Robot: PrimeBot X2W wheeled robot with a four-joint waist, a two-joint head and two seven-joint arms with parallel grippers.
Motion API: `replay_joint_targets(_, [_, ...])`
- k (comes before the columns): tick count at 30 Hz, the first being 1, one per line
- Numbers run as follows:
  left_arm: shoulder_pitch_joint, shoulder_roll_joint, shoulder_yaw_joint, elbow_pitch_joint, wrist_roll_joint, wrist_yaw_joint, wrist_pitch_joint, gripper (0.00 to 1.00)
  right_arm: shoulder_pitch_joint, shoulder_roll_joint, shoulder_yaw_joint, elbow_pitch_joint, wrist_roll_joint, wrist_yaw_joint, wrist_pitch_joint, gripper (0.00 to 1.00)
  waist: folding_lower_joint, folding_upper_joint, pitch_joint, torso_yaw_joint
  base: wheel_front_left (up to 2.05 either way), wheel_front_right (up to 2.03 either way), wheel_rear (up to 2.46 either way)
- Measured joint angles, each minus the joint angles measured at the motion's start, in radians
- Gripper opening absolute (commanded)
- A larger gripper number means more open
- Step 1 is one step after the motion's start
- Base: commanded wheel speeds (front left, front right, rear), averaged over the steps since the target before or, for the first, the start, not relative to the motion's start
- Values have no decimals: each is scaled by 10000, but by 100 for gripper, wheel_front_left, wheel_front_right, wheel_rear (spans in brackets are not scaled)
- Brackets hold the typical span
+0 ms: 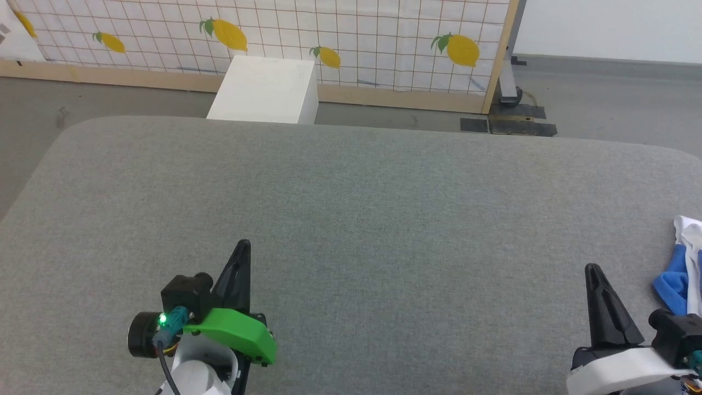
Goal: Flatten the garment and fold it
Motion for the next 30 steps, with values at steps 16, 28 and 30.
replay_joint_targets(16, [187, -4, 161, -374, 391, 88, 332, 0, -144, 0, 155, 36, -265, 0, 215, 0, 0, 0, 0, -125, 0, 0, 0])
replay_joint_targets(28, [309, -10, 318, -637, 558, 148, 531, 0, -260, 0, 278, 65, -430, 0, 355, 0, 0, 0, -1, -219, 0, 0, 0])
replay_joint_targets(30, [330, -12, 341, -679, 568, 182, 608, 0, -277, 0, 293, 73, -443, 0, 393, 0, 0, 0, -1, -234, 0, 0, 0])
